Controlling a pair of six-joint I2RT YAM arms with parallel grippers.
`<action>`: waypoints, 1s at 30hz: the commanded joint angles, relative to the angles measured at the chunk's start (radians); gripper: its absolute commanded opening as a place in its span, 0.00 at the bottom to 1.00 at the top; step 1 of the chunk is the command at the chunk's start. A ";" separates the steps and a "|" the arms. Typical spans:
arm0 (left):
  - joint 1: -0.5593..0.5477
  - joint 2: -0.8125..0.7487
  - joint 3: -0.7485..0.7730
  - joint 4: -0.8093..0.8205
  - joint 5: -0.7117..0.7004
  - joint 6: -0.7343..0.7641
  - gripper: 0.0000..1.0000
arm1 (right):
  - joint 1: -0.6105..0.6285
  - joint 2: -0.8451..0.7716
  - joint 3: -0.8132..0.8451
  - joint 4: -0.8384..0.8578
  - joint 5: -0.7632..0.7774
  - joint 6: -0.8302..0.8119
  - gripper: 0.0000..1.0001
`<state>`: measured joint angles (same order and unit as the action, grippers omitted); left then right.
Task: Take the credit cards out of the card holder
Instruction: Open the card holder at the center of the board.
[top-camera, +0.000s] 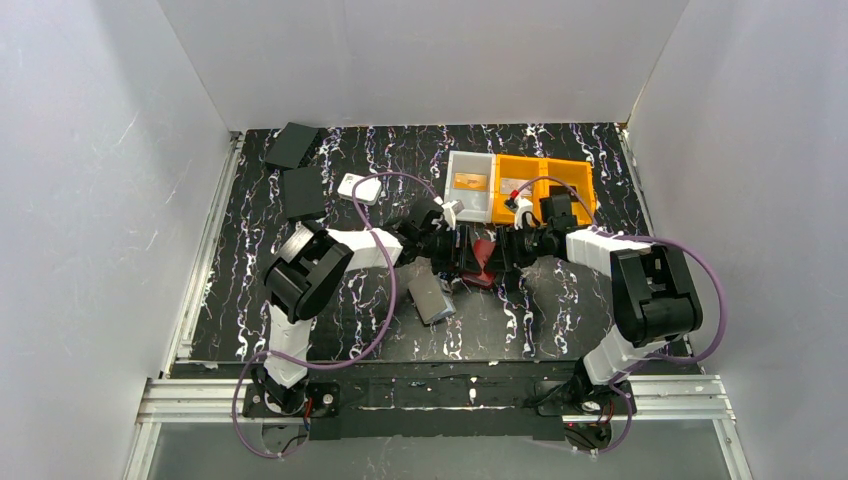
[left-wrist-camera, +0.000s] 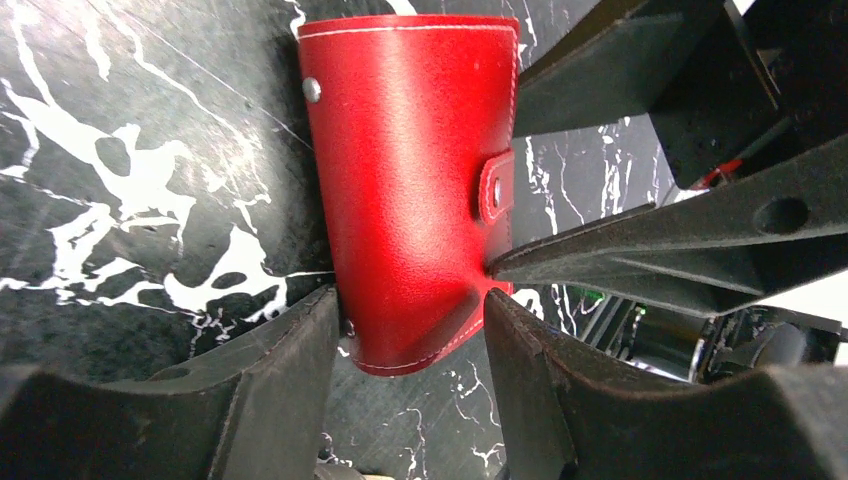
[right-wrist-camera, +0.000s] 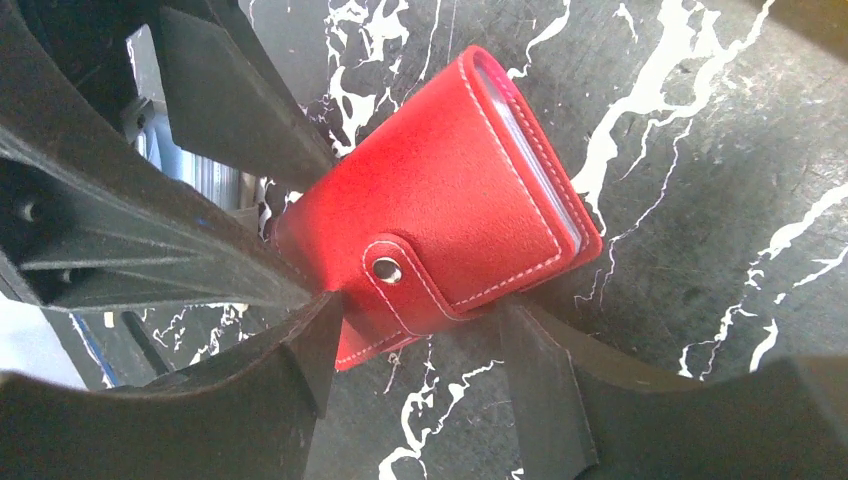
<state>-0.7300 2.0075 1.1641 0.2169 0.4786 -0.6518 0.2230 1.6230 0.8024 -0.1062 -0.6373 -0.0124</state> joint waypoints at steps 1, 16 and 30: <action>-0.025 -0.003 -0.063 0.051 0.068 -0.069 0.54 | 0.004 0.020 -0.008 0.068 -0.091 0.049 0.67; -0.023 -0.049 -0.162 0.291 0.058 -0.272 0.56 | -0.035 0.037 -0.059 0.124 -0.098 0.116 0.63; -0.017 -0.105 -0.216 0.161 -0.111 -0.270 0.55 | -0.025 -0.193 0.056 -0.149 0.067 -0.361 0.80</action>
<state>-0.7433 1.9625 0.9699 0.4950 0.4530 -0.9470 0.1894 1.5486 0.8181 -0.1711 -0.6201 -0.1398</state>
